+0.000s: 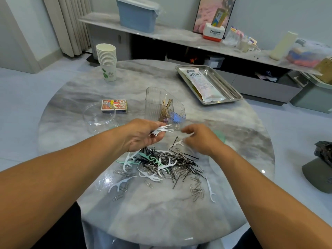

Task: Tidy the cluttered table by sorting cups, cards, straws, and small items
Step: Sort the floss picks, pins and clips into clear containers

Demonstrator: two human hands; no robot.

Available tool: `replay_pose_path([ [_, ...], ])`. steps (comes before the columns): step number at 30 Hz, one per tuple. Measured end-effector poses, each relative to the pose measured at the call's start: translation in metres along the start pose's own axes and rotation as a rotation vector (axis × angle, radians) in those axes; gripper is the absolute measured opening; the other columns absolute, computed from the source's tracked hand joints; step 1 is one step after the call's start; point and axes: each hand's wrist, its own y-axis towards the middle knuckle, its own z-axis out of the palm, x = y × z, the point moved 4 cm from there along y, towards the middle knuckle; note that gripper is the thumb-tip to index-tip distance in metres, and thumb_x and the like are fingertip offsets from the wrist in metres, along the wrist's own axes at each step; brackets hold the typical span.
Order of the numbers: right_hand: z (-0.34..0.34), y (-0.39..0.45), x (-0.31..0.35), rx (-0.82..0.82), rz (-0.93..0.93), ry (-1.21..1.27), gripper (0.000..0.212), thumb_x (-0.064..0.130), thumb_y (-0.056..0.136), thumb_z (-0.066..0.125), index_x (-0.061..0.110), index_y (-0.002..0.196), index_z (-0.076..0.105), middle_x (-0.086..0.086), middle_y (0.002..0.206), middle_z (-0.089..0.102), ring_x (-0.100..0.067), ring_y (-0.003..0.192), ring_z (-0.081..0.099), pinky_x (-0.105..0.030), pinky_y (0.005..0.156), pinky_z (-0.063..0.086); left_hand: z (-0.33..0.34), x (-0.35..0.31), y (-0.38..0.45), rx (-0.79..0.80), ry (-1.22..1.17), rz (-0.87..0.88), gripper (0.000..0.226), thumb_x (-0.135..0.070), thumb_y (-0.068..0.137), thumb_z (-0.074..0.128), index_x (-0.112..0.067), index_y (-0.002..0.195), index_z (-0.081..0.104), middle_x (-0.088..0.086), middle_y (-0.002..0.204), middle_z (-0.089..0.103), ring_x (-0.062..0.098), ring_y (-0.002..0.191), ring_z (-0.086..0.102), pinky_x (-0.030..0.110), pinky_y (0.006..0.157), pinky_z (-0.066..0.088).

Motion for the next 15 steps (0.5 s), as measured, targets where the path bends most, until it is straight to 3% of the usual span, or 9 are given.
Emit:
replay_pose_path([
  [2, 0.012, 0.0, -0.009, 0.046, 0.03, -0.046, 0.04, 0.023, 0.087, 0.081, 0.021, 0.125, 0.069, -0.001, 0.122, 0.065, -0.019, 0.105, 0.064, -0.033, 0.095, 0.051, -0.001, -0.001, -0.001, -0.007, 0.003, -0.013, 0.024, -0.011, 0.105, 0.049, 0.004, 0.109, 0.067, 0.02, 0.112, 0.061, 0.02, 0.08, 0.062, 0.028, 0.074, 0.06],
  [4, 0.016, 0.002, -0.007, 0.014, 0.007, -0.084, 0.031, 0.026, 0.081, 0.086, 0.02, 0.109, 0.075, 0.001, 0.105, 0.07, -0.017, 0.093, 0.066, -0.032, 0.085, 0.054, -0.003, -0.001, 0.0, -0.002, -0.016, -0.025, 0.032, -0.021, 0.105, 0.051, 0.006, 0.112, 0.067, 0.021, 0.112, 0.062, 0.022, 0.08, 0.064, 0.03, 0.067, 0.063],
  [6, 0.014, 0.004, -0.006, 0.012, 0.03, -0.097, 0.016, 0.021, 0.08, 0.087, 0.017, 0.093, 0.077, 0.002, 0.089, 0.073, -0.013, 0.08, 0.065, -0.027, 0.072, 0.052, -0.003, -0.002, 0.0, 0.008, -0.019, -0.031, 0.045, -0.032, 0.106, 0.047, 0.008, 0.115, 0.066, 0.021, 0.108, 0.064, 0.026, 0.084, 0.066, 0.031, 0.067, 0.063],
  [8, 0.012, 0.003, -0.007, 0.036, 0.056, -0.115, 0.01, 0.016, 0.081, 0.085, 0.014, 0.085, 0.076, 0.001, 0.082, 0.074, -0.012, 0.075, 0.065, -0.027, 0.071, 0.053, -0.002, -0.001, 0.001, 0.019, -0.014, -0.038, 0.051, -0.036, 0.106, 0.043, 0.008, 0.117, 0.066, 0.021, 0.112, 0.064, 0.028, 0.089, 0.066, 0.032, 0.069, 0.063],
  [12, 0.008, 0.0, -0.002, 0.091, 0.024, -0.206, 0.01, 0.016, 0.086, 0.081, 0.014, 0.085, 0.071, 0.001, 0.08, 0.072, -0.014, 0.075, 0.065, -0.034, 0.074, 0.056, 0.0, -0.002, -0.001, 0.019, -0.02, -0.034, 0.033, -0.019, 0.105, 0.051, 0.006, 0.121, 0.064, 0.023, 0.126, 0.06, 0.029, 0.093, 0.067, 0.033, 0.07, 0.063],
  [15, -0.003, -0.003, 0.003, 0.09, -0.005, -0.228, 0.014, 0.015, 0.088, 0.075, 0.023, 0.087, 0.064, 0.005, 0.087, 0.066, -0.014, 0.078, 0.061, -0.035, 0.076, 0.055, 0.001, -0.001, -0.002, 0.027, 0.009, -0.042, 0.022, -0.004, 0.102, 0.05, 0.004, 0.115, 0.066, 0.024, 0.134, 0.054, 0.027, 0.096, 0.066, 0.03, 0.07, 0.063],
])
